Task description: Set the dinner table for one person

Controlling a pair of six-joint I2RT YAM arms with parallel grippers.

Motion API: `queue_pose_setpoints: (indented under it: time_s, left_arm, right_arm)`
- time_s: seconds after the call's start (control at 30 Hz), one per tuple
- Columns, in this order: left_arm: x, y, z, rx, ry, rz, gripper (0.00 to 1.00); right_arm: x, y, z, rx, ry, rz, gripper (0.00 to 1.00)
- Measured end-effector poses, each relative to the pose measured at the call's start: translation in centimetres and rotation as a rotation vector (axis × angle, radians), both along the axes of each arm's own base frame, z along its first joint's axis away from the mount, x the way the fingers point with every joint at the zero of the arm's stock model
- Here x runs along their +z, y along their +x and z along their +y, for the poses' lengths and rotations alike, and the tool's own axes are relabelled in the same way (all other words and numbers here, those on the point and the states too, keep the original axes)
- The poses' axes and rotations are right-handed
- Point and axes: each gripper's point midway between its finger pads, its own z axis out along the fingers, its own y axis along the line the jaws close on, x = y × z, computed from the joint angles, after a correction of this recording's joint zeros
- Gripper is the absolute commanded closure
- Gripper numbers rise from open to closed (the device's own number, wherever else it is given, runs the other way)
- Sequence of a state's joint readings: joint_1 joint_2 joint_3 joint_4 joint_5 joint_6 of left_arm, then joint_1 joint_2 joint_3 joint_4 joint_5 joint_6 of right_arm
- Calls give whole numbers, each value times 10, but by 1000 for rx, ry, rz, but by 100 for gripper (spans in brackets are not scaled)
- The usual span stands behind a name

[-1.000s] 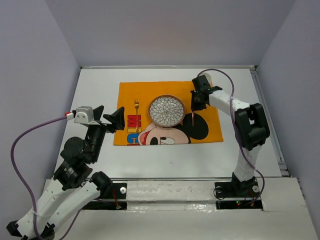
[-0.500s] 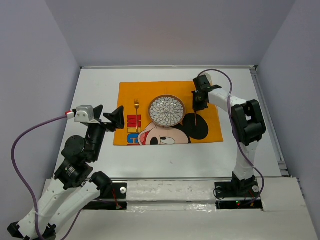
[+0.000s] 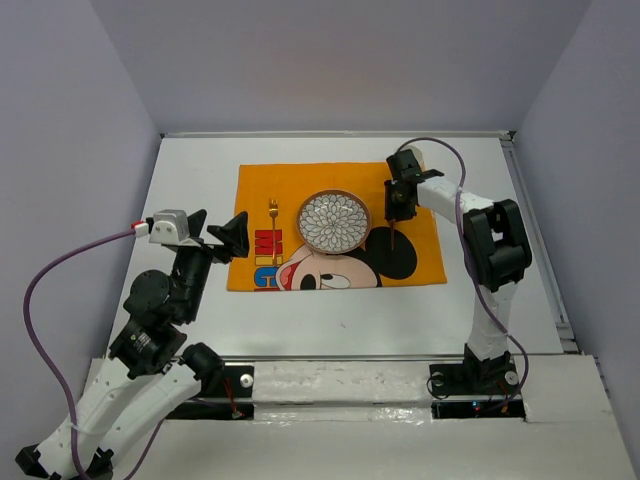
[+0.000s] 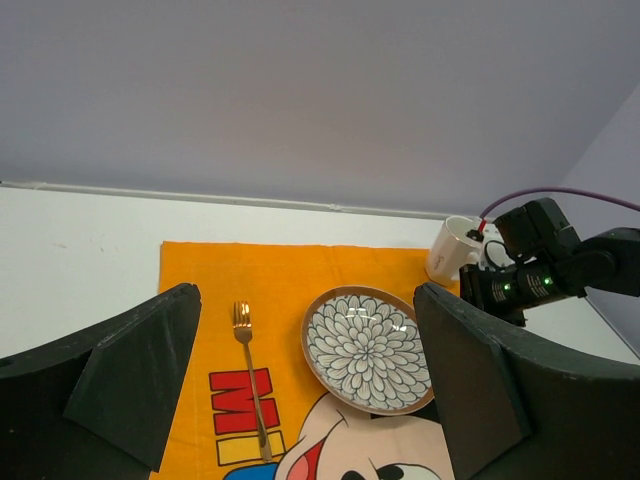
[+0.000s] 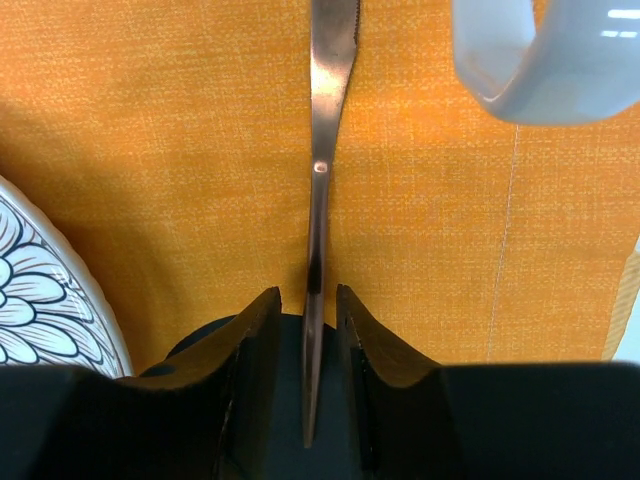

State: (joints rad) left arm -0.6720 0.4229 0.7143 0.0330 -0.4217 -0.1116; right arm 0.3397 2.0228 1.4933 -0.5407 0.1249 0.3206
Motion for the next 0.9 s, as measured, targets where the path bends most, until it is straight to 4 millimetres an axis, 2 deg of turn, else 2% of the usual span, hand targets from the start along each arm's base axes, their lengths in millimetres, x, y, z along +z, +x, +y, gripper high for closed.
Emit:
queue_pose_setpoints:
  time_s: [0.27, 0.37, 0.4, 0.43, 0.5, 0.53, 0.57, 0.63, 0.67, 0.7, 0.77, 0.83, 0.9]
  left_arm:
    - [0, 0, 0, 0, 0, 0, 1]
    - [0, 0, 0, 1, 0, 0, 1]
    - [0, 0, 1, 3, 0, 0, 1]
    - [0, 0, 1, 4, 0, 0, 1]
    - [0, 1, 2, 8, 0, 0, 1]
    - [0, 1, 2, 8, 0, 1, 1]
    - [0, 1, 2, 8, 1, 1, 1]
    - [0, 1, 1, 8, 2, 2, 1]
    - [0, 1, 1, 8, 2, 1, 1]
    - [0, 1, 2, 9, 2, 1, 1]
    - [0, 2, 2, 9, 5, 0, 1]
    - [0, 2, 1, 2, 8, -3, 1]
    - [0, 3, -1, -5, 11, -4, 1]
  right_arm:
    - [3, -2, 2, 8, 15, 2, 59]
    - [21, -8, 7, 30, 49, -21, 54]
    - [33, -11, 10, 42, 65, -40, 49]
    - [48, -14, 14, 56, 81, -66, 49]
    - [87, -23, 26, 103, 127, -148, 34]
    - [114, -32, 31, 133, 156, -203, 16]
    - [138, -40, 36, 158, 183, -263, 2]
    - [180, -55, 41, 198, 232, -370, 0]
    - [216, -69, 42, 231, 274, -472, 0]
    - [235, -76, 40, 238, 292, -528, 0]
    - [286, -105, 27, 255, 345, -706, 0]
    - [321, -131, 13, 255, 376, -850, 0]
    - [363, -170, -14, 229, 399, -1044, 0]
